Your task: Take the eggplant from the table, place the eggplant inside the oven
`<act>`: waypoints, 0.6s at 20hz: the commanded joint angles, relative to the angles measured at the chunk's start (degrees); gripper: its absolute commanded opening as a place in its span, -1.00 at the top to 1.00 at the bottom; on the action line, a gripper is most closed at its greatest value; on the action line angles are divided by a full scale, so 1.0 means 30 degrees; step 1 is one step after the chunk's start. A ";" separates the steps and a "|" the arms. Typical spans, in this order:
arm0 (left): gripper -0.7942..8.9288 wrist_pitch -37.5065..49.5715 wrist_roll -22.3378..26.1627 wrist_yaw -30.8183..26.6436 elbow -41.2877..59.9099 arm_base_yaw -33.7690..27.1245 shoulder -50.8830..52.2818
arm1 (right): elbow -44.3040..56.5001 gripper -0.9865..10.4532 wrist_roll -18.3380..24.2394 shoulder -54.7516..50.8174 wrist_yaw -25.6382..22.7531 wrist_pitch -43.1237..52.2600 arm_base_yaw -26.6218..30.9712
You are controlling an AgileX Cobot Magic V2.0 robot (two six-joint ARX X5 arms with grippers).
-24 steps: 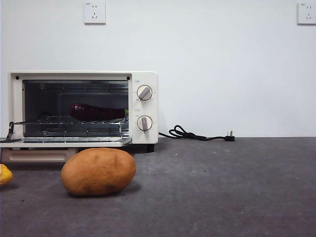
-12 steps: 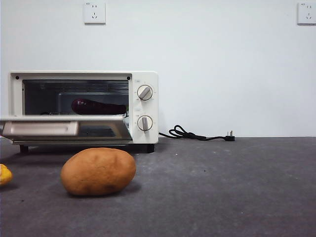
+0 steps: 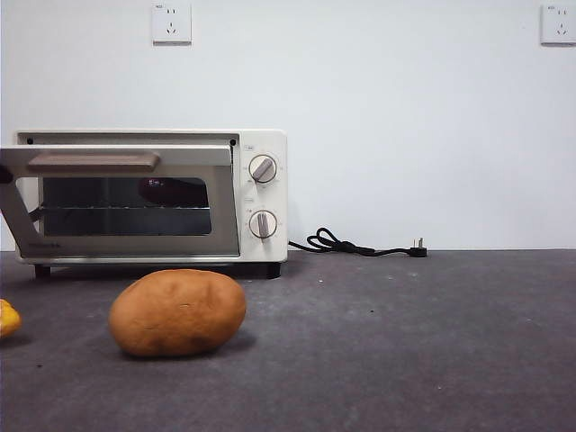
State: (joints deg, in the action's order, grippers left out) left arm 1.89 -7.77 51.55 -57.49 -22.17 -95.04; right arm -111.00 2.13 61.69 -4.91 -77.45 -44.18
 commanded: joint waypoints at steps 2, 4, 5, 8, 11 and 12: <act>0.85 0.1472 -0.0291 -0.1224 -0.0546 0.0736 0.0015 | -0.0044 0.85 -0.0211 -0.0015 -0.0007 -0.0415 -0.0029; 0.85 0.2186 -0.0277 -0.2382 -0.0860 0.1260 0.0015 | -0.0029 0.85 -0.0211 0.0007 -0.0015 -0.0415 -0.0029; 0.85 0.2514 -0.0270 -0.2885 -0.0954 0.1501 0.0015 | -0.0022 0.85 -0.0219 0.0007 -0.0015 -0.0415 -0.0029; 0.85 0.2965 -0.0073 -0.4320 -0.1180 0.2025 0.0015 | 0.0058 0.85 -0.0357 0.0007 -0.0007 -0.0415 -0.0029; 0.85 0.2965 0.0299 -0.4779 -0.1399 0.2310 0.0015 | 0.0182 0.85 -0.0357 0.0007 -0.0015 -0.0415 -0.0029; 0.85 0.2943 0.0291 -0.4758 -0.1457 0.2346 0.0015 | 0.0219 0.85 -0.0357 0.0007 -0.0015 -0.0415 -0.0029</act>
State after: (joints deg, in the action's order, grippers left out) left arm 10.22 -7.94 37.36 -61.54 -15.29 -95.04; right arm -110.89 1.83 61.69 -4.91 -77.47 -44.18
